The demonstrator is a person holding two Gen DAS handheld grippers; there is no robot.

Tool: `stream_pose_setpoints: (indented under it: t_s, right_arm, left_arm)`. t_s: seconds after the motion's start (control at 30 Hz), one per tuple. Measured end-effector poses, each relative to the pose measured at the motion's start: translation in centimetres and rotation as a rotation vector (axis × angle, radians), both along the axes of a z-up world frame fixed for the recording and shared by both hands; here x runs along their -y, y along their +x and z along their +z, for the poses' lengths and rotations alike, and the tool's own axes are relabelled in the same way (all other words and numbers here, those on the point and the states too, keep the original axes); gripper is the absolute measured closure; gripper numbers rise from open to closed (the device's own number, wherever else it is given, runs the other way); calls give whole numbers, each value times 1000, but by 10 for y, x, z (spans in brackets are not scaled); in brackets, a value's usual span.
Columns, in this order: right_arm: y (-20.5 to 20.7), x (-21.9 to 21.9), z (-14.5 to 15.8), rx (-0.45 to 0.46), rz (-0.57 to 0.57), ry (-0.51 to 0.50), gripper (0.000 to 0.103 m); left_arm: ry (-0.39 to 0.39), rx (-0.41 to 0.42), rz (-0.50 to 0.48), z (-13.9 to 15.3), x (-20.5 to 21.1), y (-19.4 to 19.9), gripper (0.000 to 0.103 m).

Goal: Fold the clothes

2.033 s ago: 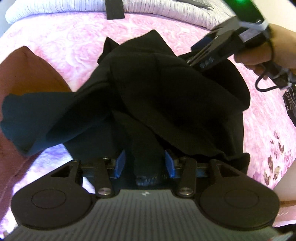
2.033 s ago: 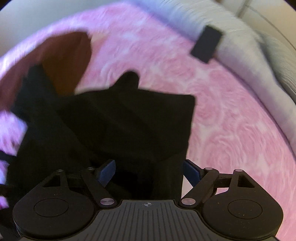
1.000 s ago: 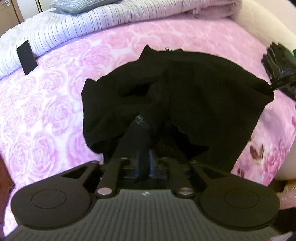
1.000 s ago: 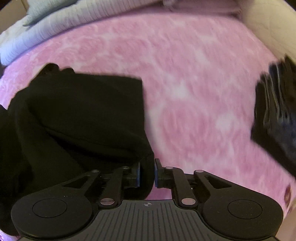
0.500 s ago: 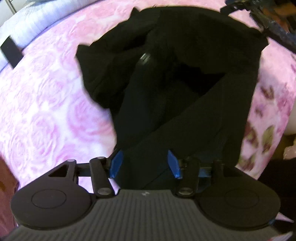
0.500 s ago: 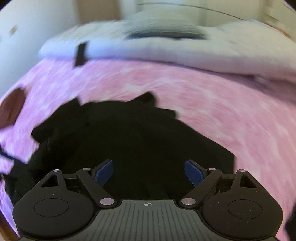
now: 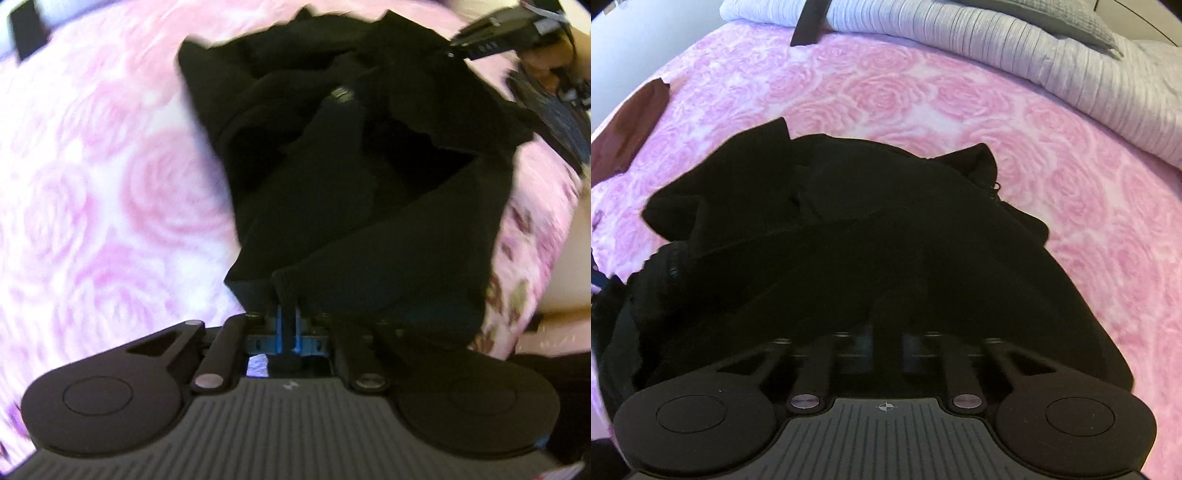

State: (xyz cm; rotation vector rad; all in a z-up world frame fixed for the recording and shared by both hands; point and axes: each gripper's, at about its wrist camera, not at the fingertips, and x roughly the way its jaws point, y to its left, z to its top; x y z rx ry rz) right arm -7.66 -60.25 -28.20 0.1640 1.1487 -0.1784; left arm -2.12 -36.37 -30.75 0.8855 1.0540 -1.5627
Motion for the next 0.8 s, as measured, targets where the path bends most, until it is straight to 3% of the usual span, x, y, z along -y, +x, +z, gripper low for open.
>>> stream_pose_setpoints:
  t_s: [0.2,0.3,0.47,0.63,0.73,0.8]
  right_arm:
    - [-87,-55,33,-87,37,23,96]
    - [-137,-85,47,-142,62,43,96]
    - [-220,-136,71,-234,103,76,96]
    - [-280,-150,37,-319,4,109,95]
    - [-286,-153,24,-331,-7,111,88]
    - [-283,-151,19,-345,-5,108,72]
  left_arm:
    - [-157,-35,-157,67,-29,4,101]
    - [-174,-45,-283,100,-46,-7,101]
    - [-68,13,-528,104,-76,-50,101]
    - [111,59,-688,86,-102,-100,99]
    - [173,125,-669,86,-105,-111,97]
    - [178,153,-614,92,-101,-110,88]
